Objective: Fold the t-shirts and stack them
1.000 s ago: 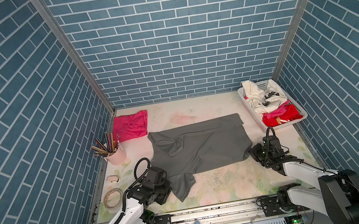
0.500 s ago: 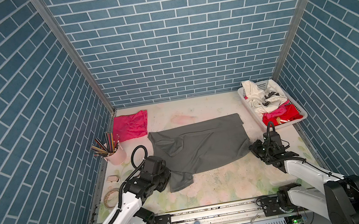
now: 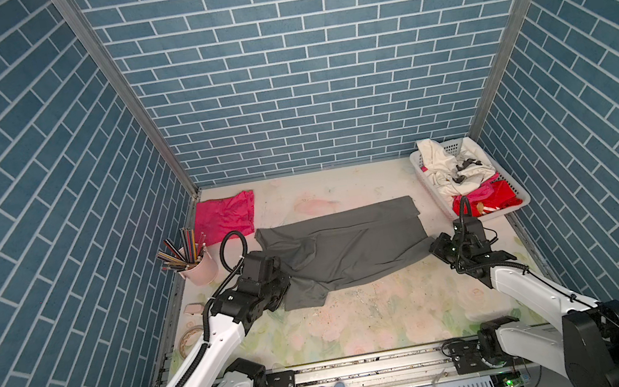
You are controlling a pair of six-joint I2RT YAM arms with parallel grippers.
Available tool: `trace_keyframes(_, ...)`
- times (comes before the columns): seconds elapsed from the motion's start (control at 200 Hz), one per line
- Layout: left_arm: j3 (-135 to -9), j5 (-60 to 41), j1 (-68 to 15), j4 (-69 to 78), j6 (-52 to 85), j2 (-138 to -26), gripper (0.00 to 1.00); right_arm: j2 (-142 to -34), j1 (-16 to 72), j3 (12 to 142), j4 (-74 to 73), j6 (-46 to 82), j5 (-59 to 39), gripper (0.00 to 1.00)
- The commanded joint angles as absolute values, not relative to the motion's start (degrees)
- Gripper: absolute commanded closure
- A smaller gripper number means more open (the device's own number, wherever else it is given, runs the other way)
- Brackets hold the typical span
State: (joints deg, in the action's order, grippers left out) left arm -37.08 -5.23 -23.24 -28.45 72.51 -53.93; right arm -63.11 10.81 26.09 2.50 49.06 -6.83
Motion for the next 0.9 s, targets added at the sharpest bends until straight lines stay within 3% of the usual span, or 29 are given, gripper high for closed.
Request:
trace_keyframes(0.0,-39.3,-5.8,-21.6,-25.8,68.7,-56.0,1.0,-65.4,10.6,28.4,4.6,46.2,-5.8,1.0)
trace_keyframes(0.18,-41.4,-7.9,-19.7,-23.5,66.7,-59.6,1.0,-67.6,10.5,31.0,7.8,45.3,-6.1,1.0)
trace_keyframes(0.36,-42.6,-7.7,-19.4,-25.0,64.8,-60.3,1.0,-61.8,10.5,28.2,11.1,45.0,-4.8,1.0)
trace_keyframes(0.655,-37.6,-7.7,-19.4,-28.5,67.2,-52.2,1.0,-49.1,10.5,18.0,15.8,46.6,-3.8,1.0)
trace_keyframes(0.89,-35.7,-6.3,-18.2,-33.3,67.7,-45.2,1.0,-47.3,9.8,19.1,20.8,44.5,-2.3,1.0)
